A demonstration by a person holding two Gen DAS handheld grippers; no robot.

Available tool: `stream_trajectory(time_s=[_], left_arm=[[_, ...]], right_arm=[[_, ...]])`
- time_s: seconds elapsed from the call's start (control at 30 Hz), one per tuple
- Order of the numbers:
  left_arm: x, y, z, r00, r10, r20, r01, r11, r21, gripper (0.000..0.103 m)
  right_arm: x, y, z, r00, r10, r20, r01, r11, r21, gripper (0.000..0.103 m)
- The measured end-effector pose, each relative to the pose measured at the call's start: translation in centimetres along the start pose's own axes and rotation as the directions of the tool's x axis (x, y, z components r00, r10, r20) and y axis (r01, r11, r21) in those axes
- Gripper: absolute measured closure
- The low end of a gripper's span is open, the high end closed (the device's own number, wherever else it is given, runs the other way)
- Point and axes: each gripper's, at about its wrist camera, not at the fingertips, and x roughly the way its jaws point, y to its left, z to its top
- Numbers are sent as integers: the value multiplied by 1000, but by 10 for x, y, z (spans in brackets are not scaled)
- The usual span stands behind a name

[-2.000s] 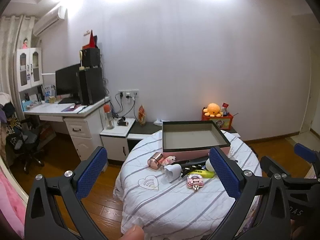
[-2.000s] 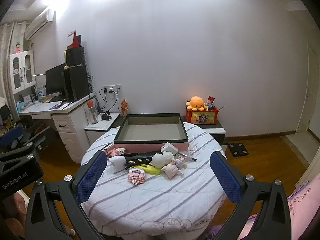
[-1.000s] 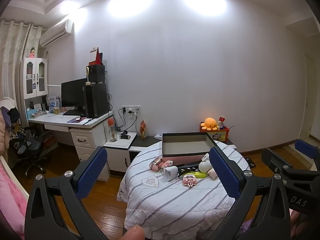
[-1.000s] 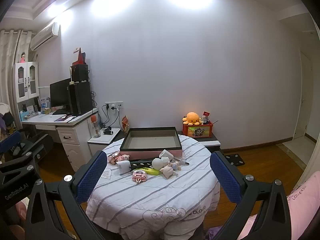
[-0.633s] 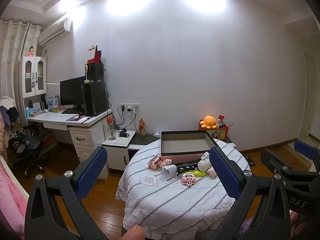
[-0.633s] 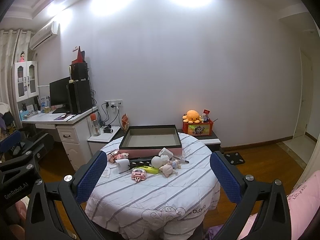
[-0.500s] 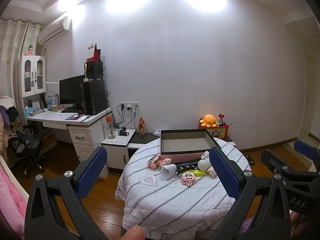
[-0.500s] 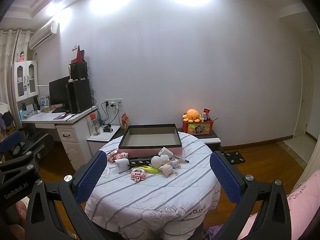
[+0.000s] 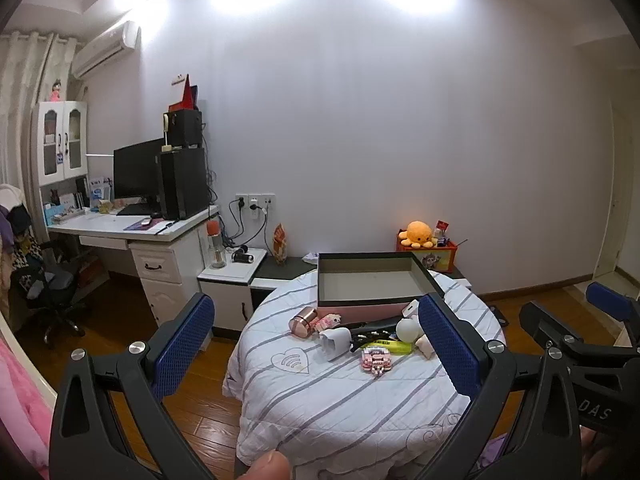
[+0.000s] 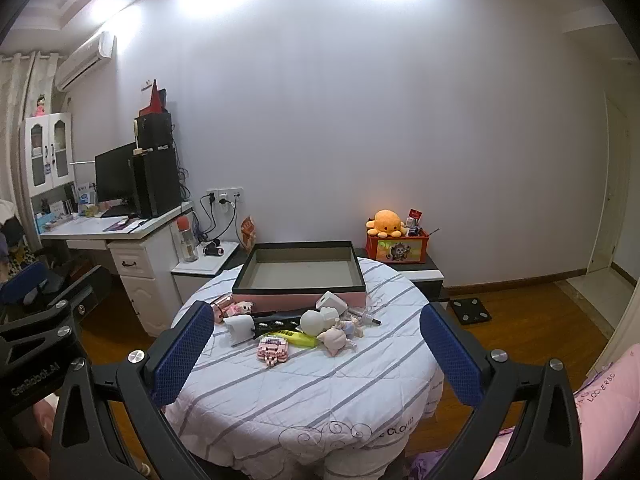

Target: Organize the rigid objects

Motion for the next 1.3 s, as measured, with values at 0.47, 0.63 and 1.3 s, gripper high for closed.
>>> stream_trajectory(time_s=[0.47, 0.63, 1.3], left_arm=[[64, 8, -8, 995, -10, -103, 9, 1000, -8, 0], [110, 13, -26, 980, -12, -199, 10, 1000, -12, 0], [271, 3, -88, 893, -62, -445, 72, 997, 6, 0]], right_arm=[[57, 4, -4, 995, -10, -103, 8, 1000, -18, 0], [103, 1, -14, 981, -24, -192, 21, 1000, -18, 0], [256, -28, -57, 895, -61, -441, 62, 998, -12, 0]])
